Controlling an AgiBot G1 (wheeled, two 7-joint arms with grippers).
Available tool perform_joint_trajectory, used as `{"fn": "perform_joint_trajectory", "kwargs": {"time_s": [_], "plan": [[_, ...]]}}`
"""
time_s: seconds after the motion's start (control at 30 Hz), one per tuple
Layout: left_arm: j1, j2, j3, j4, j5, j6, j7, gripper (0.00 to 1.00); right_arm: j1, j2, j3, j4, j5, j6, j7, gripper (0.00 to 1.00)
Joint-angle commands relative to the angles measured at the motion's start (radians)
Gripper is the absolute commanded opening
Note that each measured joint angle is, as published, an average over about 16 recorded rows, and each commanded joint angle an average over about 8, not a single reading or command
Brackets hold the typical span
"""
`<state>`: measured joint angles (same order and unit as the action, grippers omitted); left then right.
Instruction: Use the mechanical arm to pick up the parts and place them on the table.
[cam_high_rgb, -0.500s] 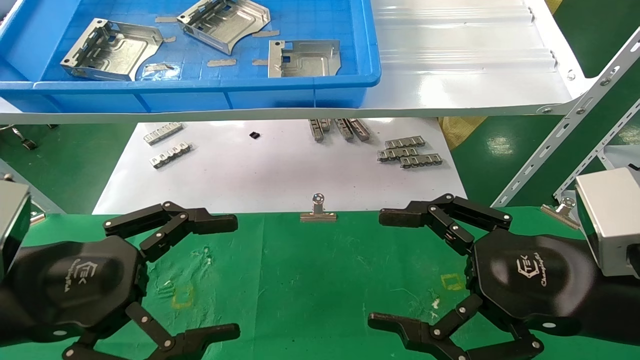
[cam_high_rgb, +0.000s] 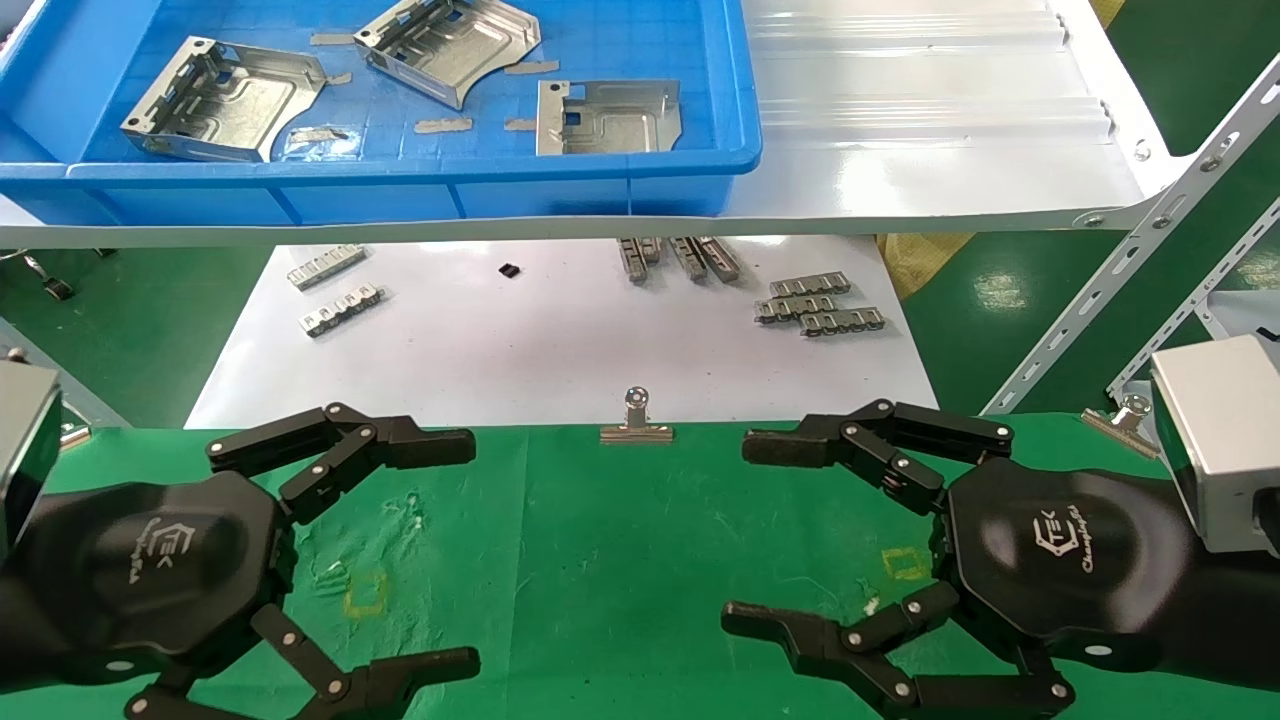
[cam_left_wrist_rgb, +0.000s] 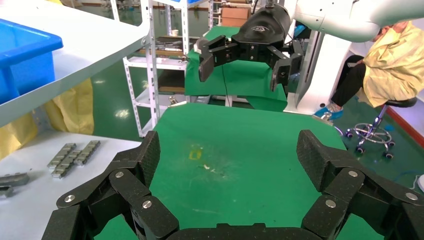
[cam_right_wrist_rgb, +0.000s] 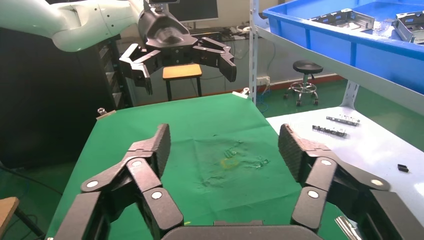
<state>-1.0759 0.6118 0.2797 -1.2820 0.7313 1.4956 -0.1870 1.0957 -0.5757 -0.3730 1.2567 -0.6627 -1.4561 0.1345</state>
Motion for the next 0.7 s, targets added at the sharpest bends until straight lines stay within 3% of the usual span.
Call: {"fn": "perform_joint_trajectory", "kwargs": {"time_s": [0.03, 0.7], "plan": [[0.000, 0.000, 0.000, 0.000, 0.000, 0.000, 0.000, 1.00, 0.000, 0.000, 0.000, 0.000, 0.000, 0.000, 0.000, 0.00], [-0.001, 0.000, 0.000, 0.000, 0.001, -0.001, 0.000, 1.00, 0.000, 0.000, 0.000, 0.000, 0.000, 0.000, 0.000, 0.00]]}}
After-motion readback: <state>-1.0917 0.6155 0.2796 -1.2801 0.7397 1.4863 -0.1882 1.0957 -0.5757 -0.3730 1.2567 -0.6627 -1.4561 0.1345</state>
